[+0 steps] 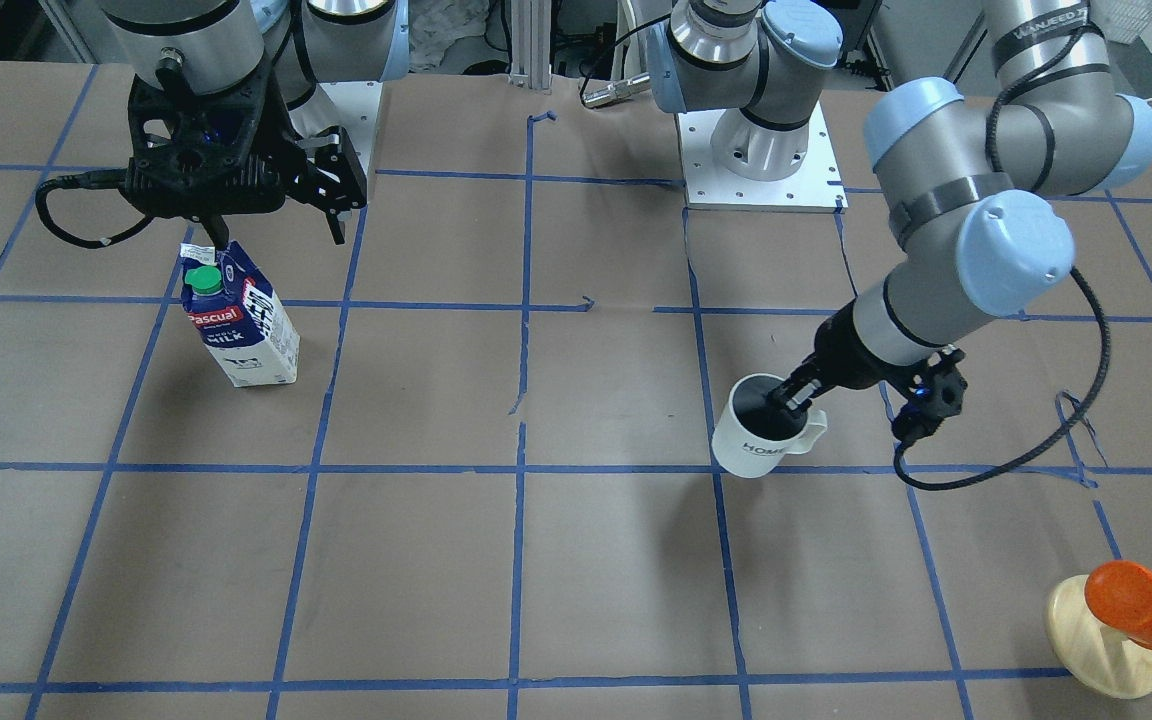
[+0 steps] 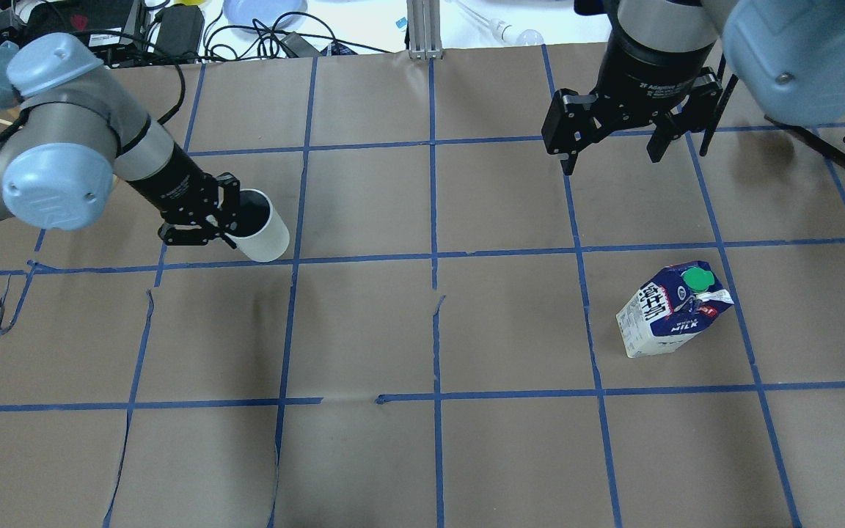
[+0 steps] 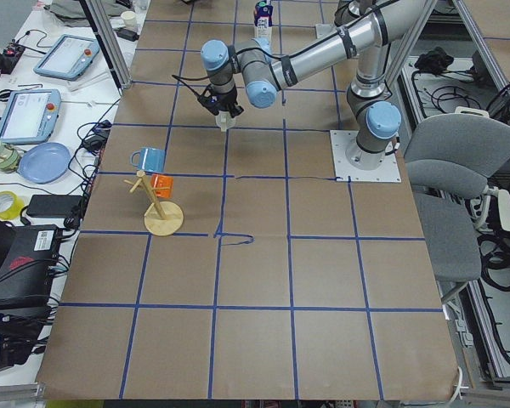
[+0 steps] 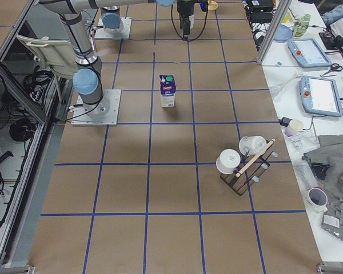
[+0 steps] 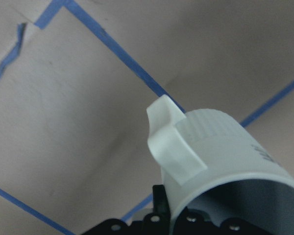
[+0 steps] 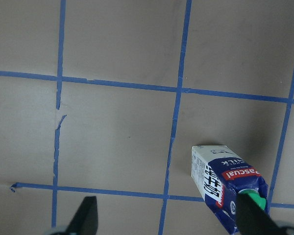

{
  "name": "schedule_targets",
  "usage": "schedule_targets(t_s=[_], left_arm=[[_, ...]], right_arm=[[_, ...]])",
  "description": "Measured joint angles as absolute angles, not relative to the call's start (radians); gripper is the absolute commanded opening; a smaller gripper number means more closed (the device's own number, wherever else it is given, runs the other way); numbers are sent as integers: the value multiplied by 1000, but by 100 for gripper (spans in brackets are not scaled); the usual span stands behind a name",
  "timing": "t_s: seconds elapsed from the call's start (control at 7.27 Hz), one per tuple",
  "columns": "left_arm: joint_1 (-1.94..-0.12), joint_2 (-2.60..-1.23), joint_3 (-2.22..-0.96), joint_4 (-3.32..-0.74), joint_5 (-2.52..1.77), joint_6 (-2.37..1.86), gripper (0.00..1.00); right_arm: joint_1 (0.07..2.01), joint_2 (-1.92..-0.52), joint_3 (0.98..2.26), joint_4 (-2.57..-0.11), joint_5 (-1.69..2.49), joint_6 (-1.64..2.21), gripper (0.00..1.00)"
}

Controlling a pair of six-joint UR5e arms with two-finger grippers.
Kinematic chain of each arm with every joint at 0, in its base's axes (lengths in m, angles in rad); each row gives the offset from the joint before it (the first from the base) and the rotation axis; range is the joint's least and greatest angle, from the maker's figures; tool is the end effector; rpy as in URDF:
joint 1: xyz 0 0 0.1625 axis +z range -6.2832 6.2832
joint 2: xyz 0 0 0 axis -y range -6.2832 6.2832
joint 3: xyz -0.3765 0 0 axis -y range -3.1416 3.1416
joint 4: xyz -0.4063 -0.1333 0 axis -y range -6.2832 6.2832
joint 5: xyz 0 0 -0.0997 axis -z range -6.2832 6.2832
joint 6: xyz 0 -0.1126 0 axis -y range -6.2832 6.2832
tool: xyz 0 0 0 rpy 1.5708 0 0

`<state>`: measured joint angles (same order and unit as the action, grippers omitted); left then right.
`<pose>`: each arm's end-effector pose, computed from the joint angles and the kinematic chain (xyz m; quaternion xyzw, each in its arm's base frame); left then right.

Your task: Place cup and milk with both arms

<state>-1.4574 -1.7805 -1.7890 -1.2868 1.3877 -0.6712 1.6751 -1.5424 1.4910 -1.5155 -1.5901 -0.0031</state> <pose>-0.0927 -0.5448 0.2383 0.3858 -0.9153 -0.0939 0.0680 0.1841 -0.4993 0.4468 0.0537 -0.9985 -0.0015 0.0097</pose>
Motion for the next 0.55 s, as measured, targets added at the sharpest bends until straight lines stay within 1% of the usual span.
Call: schedule_targets(t_s=[0.28, 0.55], left_arm=[[-1590, -1793, -1787, -1279, 1343, -852, 0], [-1676, -1806, -1827, -1275, 1284, -986, 0]], right_arm=[[1675, -1543, 1491, -1516, -1589, -3, 100], [1675, -1542, 1492, -1517, -1588, -2, 100]])
